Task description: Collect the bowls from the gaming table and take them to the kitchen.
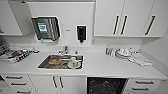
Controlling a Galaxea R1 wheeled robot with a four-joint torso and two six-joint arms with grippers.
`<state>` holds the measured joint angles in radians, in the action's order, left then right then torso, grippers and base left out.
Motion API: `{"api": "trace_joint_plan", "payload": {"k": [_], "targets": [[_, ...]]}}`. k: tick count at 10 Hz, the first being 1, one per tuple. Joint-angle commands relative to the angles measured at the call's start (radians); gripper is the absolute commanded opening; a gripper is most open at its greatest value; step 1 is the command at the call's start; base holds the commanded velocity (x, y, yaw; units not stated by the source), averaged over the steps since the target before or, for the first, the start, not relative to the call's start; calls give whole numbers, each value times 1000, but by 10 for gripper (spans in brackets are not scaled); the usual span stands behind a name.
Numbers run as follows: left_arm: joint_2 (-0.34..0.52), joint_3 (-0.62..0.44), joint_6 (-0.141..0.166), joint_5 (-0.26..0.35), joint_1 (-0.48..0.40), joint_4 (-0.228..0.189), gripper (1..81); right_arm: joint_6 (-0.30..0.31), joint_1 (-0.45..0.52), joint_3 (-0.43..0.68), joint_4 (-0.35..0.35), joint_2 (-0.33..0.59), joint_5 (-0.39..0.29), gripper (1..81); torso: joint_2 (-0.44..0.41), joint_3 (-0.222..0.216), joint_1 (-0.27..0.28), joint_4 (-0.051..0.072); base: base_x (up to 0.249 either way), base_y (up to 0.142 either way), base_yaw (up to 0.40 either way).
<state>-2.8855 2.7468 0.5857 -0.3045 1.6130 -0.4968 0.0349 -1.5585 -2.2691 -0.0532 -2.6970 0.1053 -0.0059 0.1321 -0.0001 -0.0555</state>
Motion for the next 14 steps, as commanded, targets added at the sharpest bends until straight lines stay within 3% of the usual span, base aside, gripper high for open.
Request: {"api": "trace_joint_plan", "payload": {"k": [1, 4, 5, 8, 9, 10, 11, 12, 14], "targets": [[78, -48, 34, 25, -24, 4, 10, 2, 19, 36, 1, 55, -47, 10, 0, 90, 0, 0, 0, 0, 0], [135, -171, 34, 34, -23, -12, 10, 2, 28, 44, 4, 53, -47, 10, 0, 191, 0, 0, 0, 0, 0], [135, -177, 34, 25, -20, -14, 10, 2, 28, 44, 4, 47, -47, 10, 0, 130, 1, 0, 0, 0, 0], [116, -187, 46, 33, 3, 15, 10, 2, 33, 37, 3, 46, -47, 10, 1, 164, 1, 0, 0, 0, 0], [92, -174, -11, 39, 14, 147, 10, 2, 34, 36, 1, 46, -47, 10, 1, 161, 1, 0, 0, 0, 0], [74, -165, -158, 51, 20, 256, 10, 2, 37, 37, 3, 44, -49, 10, 1, 161, 1, 0, 0, 0, 0], [58, -162, -298, 68, 25, 396, 10, 2, 39, 37, 3, 43, -50, 10, 1, 161, 1, 0, 0, 0, 0], [57, -162, -342, 70, 32, 425, 10, 0, 39, 39, 4, 41, -50, 10, 1, 161, 1, 0, 0, 0, 0], [143, -236, -339, 20, 37, 287, 10, 2, 39, 36, 4, 43, -50, 10, 1, 161, 1, 0, 0, 0, 0]]}}
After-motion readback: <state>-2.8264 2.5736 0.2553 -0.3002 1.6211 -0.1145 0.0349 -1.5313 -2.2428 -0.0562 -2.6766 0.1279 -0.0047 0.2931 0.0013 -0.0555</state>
